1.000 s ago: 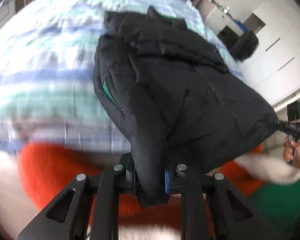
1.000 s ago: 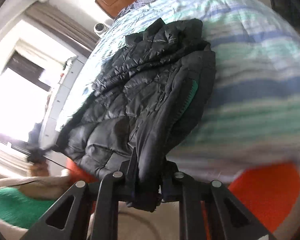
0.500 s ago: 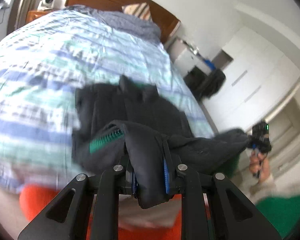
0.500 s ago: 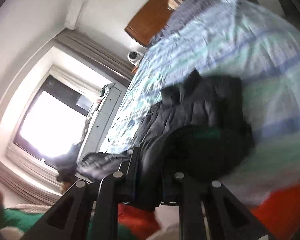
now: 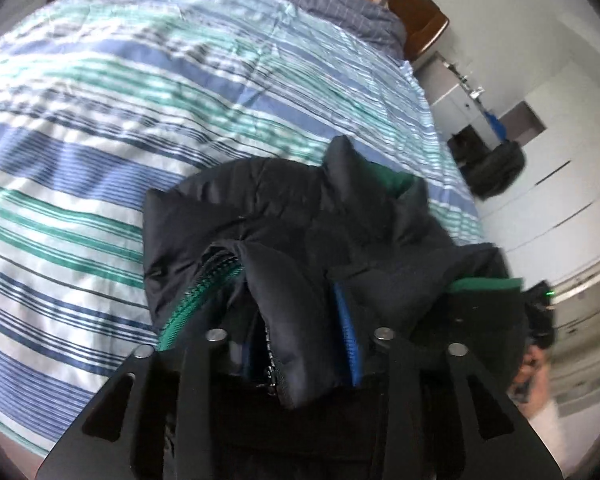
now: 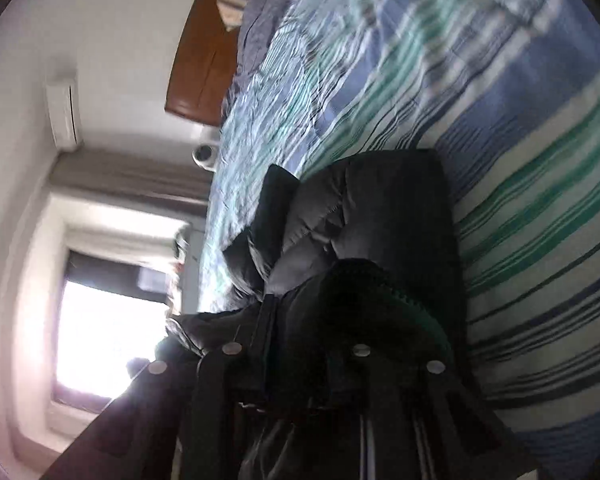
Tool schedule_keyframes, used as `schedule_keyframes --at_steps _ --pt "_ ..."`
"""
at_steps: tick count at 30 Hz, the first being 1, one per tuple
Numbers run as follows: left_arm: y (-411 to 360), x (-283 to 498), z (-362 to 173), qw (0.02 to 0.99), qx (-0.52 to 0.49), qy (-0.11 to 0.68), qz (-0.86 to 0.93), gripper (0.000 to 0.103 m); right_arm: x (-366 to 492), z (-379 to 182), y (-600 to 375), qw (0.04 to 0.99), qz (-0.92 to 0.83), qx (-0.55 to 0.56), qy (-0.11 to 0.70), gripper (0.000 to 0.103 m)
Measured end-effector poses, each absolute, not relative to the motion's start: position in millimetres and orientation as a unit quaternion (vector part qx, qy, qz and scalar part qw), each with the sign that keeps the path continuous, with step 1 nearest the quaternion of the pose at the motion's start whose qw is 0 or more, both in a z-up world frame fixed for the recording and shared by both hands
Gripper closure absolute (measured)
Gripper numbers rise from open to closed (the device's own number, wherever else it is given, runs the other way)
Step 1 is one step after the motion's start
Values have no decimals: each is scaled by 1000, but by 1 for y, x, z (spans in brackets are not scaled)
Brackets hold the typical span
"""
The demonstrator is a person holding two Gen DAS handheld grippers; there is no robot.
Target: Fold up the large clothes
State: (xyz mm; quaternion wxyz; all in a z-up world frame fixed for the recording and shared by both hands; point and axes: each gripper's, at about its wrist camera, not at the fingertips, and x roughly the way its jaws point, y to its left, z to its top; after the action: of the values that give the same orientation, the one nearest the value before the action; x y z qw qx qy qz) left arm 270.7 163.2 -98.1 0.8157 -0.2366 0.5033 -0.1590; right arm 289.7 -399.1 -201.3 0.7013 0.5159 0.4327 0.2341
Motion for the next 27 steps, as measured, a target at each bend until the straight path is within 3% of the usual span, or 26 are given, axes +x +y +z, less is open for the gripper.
schedule_keyframes --at_steps 2,4,6,7,12,15,17,18,19,20,21,23,27 --pt "172 271 -87 801 -270 500 -189 48 285 -193 -399 696 252 522 424 53" --pt "182 270 -76 788 -304 494 -208 36 284 -177 -401 696 272 527 405 0" --pt "193 266 -64 789 -325 475 -215 10 283 -157 -406 711 282 518 383 0" --pt "195 261 -57 799 -317 465 -211 7 283 -149 -408 721 282 506 379 0" --pt "191 258 -61 825 -220 478 -208 2 288 -116 -397 817 227 328 416 0" --pt "165 268 -93 828 -117 521 -173 2 308 -126 -354 839 204 171 475 0" --pt "148 278 -116 826 -76 540 -146 3 313 -140 -339 833 198 129 500 0" --pt "142 283 -126 823 -72 547 -135 9 321 -151 -326 821 198 125 521 2" --pt "139 287 -133 821 -75 552 -127 16 321 -156 -323 816 202 124 527 21" --pt "135 290 -134 823 -75 553 -104 32 321 -156 -313 817 205 113 527 39" --pt "135 290 -129 828 -74 548 -89 61 321 -150 -308 822 207 102 520 74" --pt "138 290 -106 842 -81 528 -76 85 316 -124 -301 851 182 56 489 83" --pt "134 290 -56 890 -60 446 -72 88 313 -57 -301 906 146 -5 396 86"
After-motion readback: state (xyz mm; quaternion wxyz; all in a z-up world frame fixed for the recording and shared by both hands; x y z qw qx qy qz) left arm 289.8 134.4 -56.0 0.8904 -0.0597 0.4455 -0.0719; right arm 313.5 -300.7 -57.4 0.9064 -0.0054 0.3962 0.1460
